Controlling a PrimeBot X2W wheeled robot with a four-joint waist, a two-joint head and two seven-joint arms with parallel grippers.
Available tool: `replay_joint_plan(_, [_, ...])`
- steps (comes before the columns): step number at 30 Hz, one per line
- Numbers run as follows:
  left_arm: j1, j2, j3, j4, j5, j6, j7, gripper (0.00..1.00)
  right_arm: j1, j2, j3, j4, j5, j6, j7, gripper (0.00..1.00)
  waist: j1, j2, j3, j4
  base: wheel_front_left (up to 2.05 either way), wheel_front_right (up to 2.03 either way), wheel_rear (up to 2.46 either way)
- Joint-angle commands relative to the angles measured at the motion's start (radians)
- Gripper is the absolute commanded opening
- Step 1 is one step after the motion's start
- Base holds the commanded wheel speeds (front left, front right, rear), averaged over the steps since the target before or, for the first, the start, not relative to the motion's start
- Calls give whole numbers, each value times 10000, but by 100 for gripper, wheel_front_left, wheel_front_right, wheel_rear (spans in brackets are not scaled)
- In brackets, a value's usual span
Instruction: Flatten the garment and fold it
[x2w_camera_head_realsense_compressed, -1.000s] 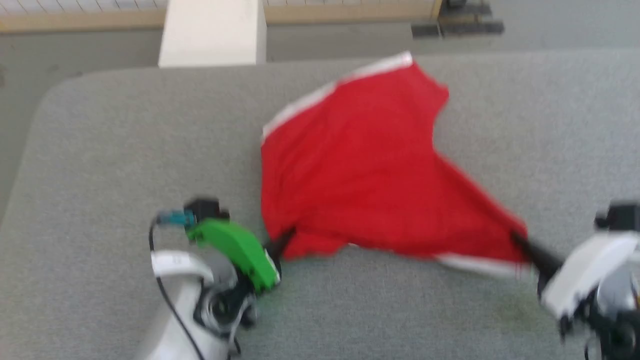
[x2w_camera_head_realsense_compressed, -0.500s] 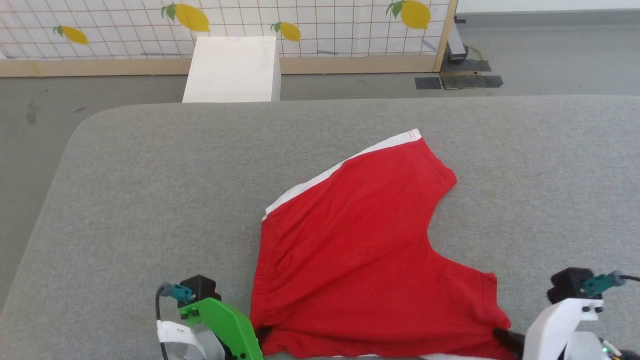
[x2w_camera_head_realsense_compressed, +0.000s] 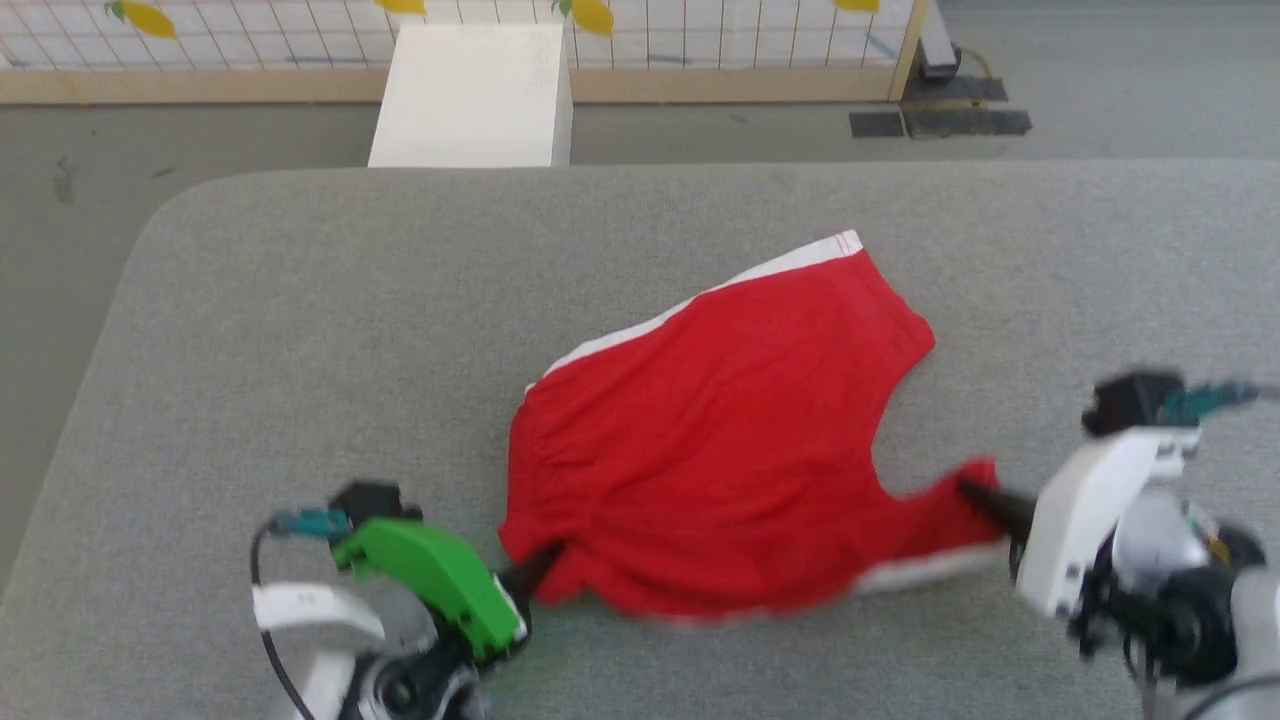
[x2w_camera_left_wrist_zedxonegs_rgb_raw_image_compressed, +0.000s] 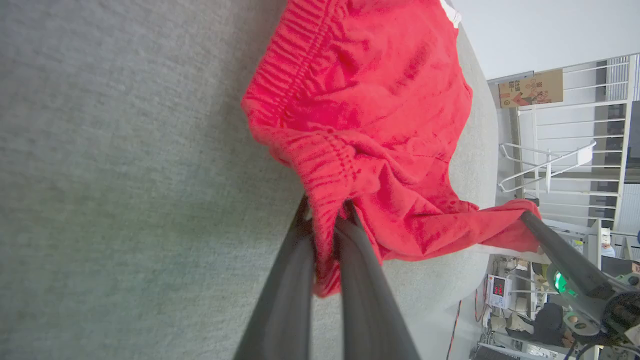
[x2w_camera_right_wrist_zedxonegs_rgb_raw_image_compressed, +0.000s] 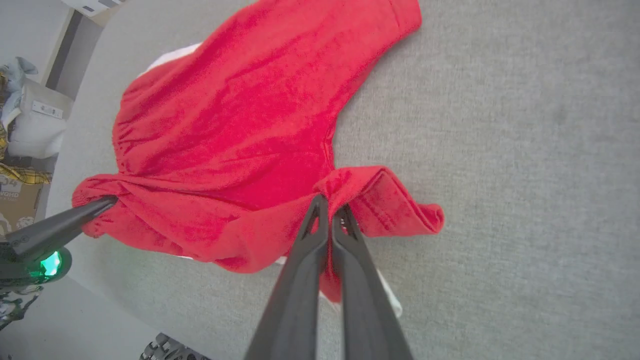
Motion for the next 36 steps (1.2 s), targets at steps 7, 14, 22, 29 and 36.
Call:
replay_joint_plan(7, [-1666, -22, 582, 190, -149, -32, -341, 0, -2780, -86, -280, 1234, -279, -11, -219, 0, 1, 114, 993, 161, 0, 0, 0])
replay_joint_plan(14, [-2736, -232, 943, 547, -209, -223, -956, 0, -5125, 17, -516, 2926, -1108, -11, -1129, 0, 1, 114, 2145, 365, 0, 0, 0])
replay_joint_plan(22, [-3856, -502, 1006, 1021, -255, -542, -1531, 0, -7402, 149, -528, 5334, -2682, -11, -2783, 0, 1, 114, 3421, 760, 0, 0, 0])
replay_joint_plan(29, [-4200, -552, 914, 1326, -234, -705, -1635, 0, -8311, 195, -431, 6808, -3440, -11, -3490, 0, 1, 114, 3841, 930, 0, 0, 0])
replay_joint_plan(36, [-4271, -601, 767, 1598, -235, -765, -1628, 40, -8731, 209, -315, 7924, -3767, -11, -3997, 70, 1, 114, 3909, 1009, 0, 0, 0])
